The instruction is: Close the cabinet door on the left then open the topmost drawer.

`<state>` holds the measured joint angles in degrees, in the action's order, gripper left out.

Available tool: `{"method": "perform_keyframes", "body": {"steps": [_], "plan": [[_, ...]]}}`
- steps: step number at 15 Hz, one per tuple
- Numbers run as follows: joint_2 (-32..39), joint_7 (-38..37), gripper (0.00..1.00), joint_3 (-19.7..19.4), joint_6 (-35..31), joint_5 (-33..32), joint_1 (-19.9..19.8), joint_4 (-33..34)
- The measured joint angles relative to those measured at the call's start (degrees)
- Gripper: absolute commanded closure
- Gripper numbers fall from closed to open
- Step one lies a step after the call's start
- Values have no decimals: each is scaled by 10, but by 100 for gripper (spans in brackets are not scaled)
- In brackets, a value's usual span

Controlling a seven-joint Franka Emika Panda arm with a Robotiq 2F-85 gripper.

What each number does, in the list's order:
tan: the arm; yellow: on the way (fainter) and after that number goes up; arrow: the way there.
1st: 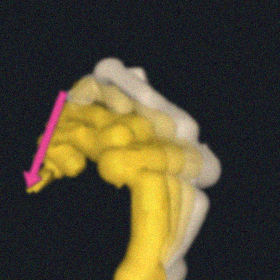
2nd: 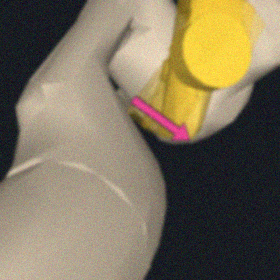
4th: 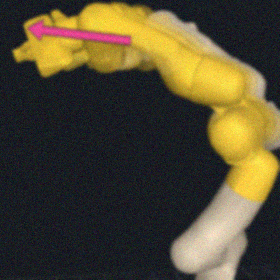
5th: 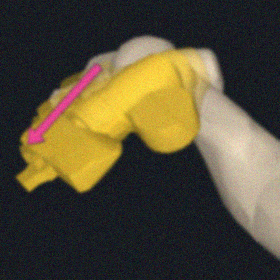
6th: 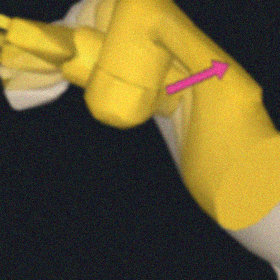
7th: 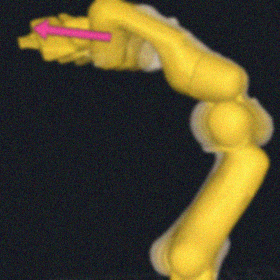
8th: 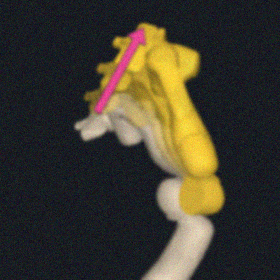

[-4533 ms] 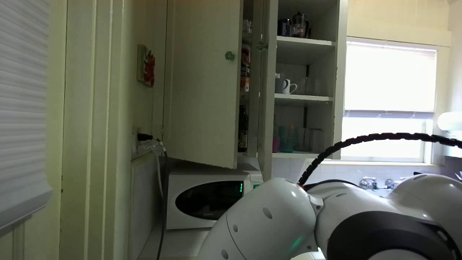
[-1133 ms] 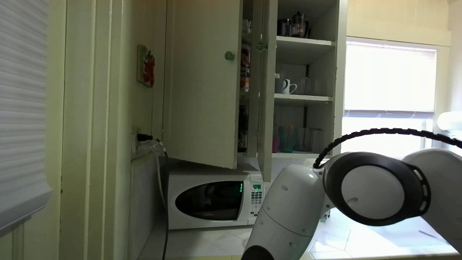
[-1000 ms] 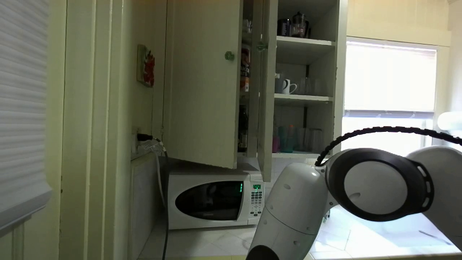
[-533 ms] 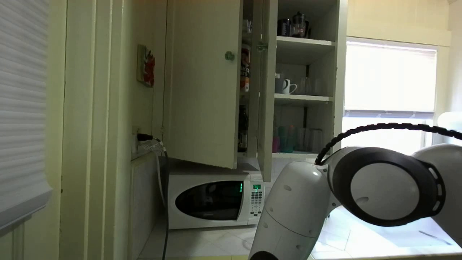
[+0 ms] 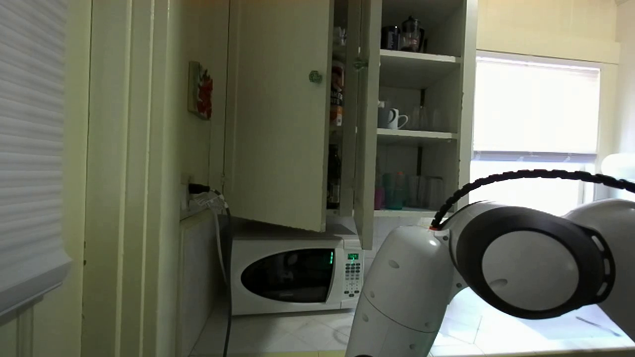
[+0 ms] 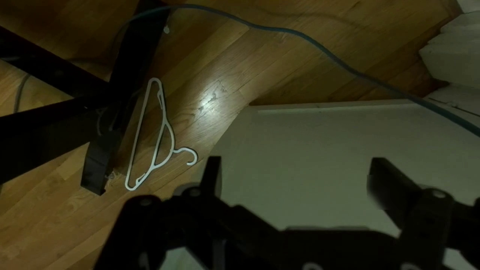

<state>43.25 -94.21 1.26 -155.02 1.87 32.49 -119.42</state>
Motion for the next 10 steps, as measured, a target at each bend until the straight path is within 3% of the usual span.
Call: {"method": "perform_keyframes", "body": {"steps": [3,10], "plan": [[10,-8,0,-46,-22,-42,39,-14],[64,-106,0,-255,-39,-161,239,-22]]}}
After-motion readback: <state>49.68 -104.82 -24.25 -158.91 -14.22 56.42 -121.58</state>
